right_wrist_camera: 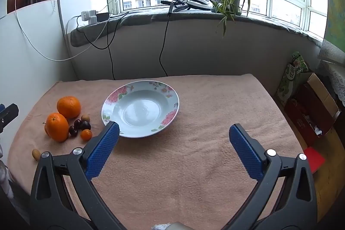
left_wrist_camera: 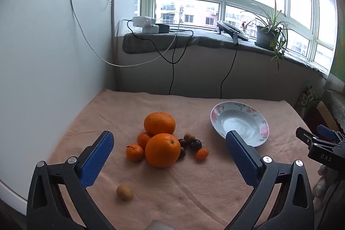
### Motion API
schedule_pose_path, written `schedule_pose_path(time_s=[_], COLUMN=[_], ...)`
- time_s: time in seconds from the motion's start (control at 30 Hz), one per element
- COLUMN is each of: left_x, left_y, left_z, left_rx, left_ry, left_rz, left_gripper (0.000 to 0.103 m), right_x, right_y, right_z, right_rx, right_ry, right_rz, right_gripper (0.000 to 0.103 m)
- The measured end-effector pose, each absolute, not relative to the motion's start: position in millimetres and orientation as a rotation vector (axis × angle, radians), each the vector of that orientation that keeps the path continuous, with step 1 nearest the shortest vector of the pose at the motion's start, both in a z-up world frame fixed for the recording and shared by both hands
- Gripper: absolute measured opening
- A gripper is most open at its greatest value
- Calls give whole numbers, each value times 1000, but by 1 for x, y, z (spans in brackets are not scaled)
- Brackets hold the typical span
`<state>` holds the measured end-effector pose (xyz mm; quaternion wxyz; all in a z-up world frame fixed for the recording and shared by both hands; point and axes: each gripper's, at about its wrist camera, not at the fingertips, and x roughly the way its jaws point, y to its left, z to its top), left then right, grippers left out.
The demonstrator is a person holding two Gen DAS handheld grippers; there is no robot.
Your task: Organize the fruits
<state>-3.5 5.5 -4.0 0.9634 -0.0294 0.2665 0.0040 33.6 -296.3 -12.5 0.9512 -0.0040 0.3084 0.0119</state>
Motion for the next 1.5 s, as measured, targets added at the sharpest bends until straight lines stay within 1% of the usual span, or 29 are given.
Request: schedule_pose_path(time_s=[0.27,0.63,1.13,1.27,1.5], left_x=[-4,2,11,10,10], left_y=[12,15,23,19,18], left_z=[1,0,-19,-21,-23], left_rx=[-55,-55,-110,-85,-75], left_ry=[531,533,565,567,573], left_rz=[28,34,-38,-32,-13], left_gripper=[103,103,103,96,96], right_x=[50,52,47,46,43], right_y=[-311,-313,-299,-294,-285], right_z=[-4,-1,-12,-16,-20], right_rx=[-17,-26,-31,-32,-45], right_ry=[604,598,626,637,642], right_rz=[-16,-16,15,27,44], right_gripper=[103,103,103,103,103])
